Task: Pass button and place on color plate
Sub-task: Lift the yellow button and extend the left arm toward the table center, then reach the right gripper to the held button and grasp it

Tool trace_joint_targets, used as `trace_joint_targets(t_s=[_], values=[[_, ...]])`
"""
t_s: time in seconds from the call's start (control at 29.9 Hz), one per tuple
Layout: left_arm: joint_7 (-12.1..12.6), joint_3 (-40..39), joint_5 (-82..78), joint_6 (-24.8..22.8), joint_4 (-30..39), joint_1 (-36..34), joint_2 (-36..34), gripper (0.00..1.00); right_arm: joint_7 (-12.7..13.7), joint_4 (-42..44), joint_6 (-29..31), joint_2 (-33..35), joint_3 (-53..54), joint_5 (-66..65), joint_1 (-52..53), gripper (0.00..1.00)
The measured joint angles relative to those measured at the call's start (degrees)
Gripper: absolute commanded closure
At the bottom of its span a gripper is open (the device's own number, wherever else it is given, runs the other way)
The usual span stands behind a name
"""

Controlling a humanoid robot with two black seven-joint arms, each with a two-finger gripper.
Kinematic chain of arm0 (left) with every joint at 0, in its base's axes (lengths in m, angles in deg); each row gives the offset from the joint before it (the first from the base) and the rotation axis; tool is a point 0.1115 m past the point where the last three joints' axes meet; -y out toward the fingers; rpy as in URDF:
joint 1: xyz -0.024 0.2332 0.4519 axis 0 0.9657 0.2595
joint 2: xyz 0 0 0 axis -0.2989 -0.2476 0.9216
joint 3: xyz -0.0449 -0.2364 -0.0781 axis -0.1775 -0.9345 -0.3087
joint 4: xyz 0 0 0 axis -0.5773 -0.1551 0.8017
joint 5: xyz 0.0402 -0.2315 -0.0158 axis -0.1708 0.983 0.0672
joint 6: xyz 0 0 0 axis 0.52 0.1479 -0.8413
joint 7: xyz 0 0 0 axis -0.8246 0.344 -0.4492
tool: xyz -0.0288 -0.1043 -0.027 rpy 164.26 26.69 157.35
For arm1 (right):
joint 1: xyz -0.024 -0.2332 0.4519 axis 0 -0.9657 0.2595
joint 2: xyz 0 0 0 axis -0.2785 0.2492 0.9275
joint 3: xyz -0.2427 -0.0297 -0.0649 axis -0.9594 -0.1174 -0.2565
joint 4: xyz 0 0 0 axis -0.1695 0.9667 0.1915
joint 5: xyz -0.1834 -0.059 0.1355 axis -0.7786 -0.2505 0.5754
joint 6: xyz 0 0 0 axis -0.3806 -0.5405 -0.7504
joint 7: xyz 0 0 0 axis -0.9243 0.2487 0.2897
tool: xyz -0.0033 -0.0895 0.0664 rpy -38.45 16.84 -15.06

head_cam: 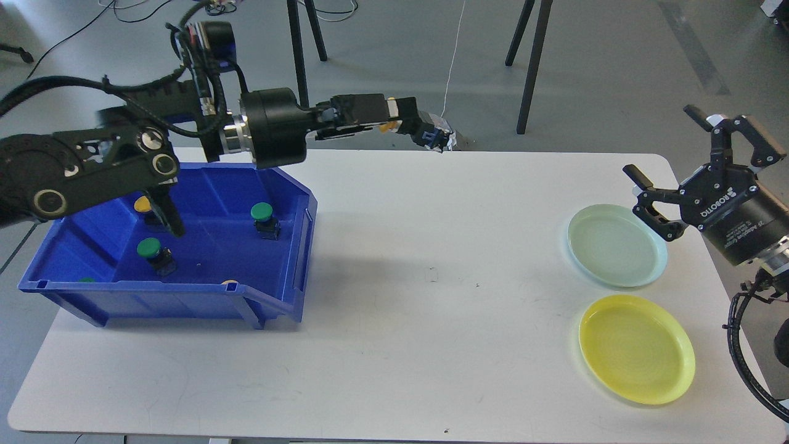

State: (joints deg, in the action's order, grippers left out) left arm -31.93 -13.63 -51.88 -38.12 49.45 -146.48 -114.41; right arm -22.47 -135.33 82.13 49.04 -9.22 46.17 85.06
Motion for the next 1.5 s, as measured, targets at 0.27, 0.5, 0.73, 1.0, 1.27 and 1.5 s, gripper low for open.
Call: trace_joint_targets(t_s=[0.27,0.5,0.73,1.0,1.27,1.5], values=[[0.0,-1.0,0.3,7.2,-3.5,8.7,8.2,0.88,1.1,-4.7,0.2,-4.8,-1.3,-5.8,-1.3,0.01],[0.0,-1.4,0.0,7.8,-3.4,9.2,8.6,0.88,1.6,-0.7,-0.5,-14.9,-12.2,-6.3,8.3,0.01],[0.0,-1.4,0.0,7.8,-3.4,9.2,8.6,0.88,1.3,4.1,-0.7,-21.1,-16.3,-5.9,14.3,0.01],[0.0,-1.4,0.0,7.8,-3.3,9.2,8.6,0.88,1.4,8.8,-1.1,-25.7,-16.8,-5.8,16.3,0.02],[0.0,-1.4,0.0,7.8,-3.3,9.2,8.6,0.88,1.5,9.3,-1.6,-27.9,-18.0,-5.6,17.3,0.06],[0.0,-1.4,-0.1,7.8,-3.3,9.1,8.6,0.87,1.4,9.0,-1.6,-28.4,-19.2,-5.6,18.4,0.17]])
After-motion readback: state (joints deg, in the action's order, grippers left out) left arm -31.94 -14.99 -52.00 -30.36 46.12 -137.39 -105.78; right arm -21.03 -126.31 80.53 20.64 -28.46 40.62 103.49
